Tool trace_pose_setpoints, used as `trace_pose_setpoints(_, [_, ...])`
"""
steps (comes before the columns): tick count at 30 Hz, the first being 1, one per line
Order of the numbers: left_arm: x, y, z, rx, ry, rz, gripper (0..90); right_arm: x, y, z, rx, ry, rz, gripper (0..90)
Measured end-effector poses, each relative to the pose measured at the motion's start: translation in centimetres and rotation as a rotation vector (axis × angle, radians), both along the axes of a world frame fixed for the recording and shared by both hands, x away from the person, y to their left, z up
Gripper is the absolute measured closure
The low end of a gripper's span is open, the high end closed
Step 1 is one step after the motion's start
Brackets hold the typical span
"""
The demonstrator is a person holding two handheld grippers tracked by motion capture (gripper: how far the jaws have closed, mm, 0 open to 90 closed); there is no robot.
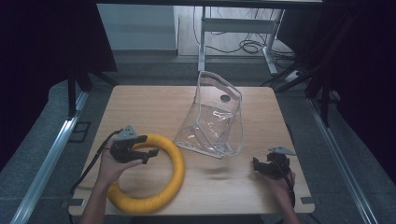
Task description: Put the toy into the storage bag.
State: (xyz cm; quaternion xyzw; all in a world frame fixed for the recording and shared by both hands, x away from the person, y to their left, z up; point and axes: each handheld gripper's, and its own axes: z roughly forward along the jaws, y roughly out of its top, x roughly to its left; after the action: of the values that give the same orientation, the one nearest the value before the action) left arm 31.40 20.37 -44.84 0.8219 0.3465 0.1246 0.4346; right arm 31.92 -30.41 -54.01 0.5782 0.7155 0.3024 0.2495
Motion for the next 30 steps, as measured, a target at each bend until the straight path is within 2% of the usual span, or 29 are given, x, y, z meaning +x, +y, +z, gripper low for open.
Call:
trace_pose_setpoints(10, [-0.1, -0.1, 0.2, -0.006, 0.019, -0.011, 25.1, 0.0, 0.0, 0.0, 0.000, 0.000, 0.000, 14.3])
trace_pose_setpoints(19, [-0.9, -0.7, 1.1, -0.003, 0.019, -0.030, 25.1, 0.0, 0.0, 0.0, 0.000, -0.001, 0.000, 14.3])
trace_pose_setpoints(25, [-1.6, -2.0, 1.4, 0.054, 0.048, -0.062, 25.8, 0.0, 0.0, 0.0, 0.001, -0.001, 0.004, 14.3])
trace_pose_setpoints(26, [-1.9, -2.5, 1.3, 0.077, 0.069, -0.080, 25.7, 0.0, 0.0, 0.0, 0.000, -0.001, 0.006, 14.3])
trace_pose_setpoints(27, [-1.9, -2.5, 1.3, 0.077, 0.069, -0.080, 25.7, 0.0, 0.0, 0.0, 0.000, -0.001, 0.006, 14.3])
trace_pose_setpoints(30, [-2.7, -3.3, 1.0, 0.101, 0.104, -0.104, 25.8, 0.0, -0.1, 0.0, 0.000, -0.001, 0.008, 14.3])
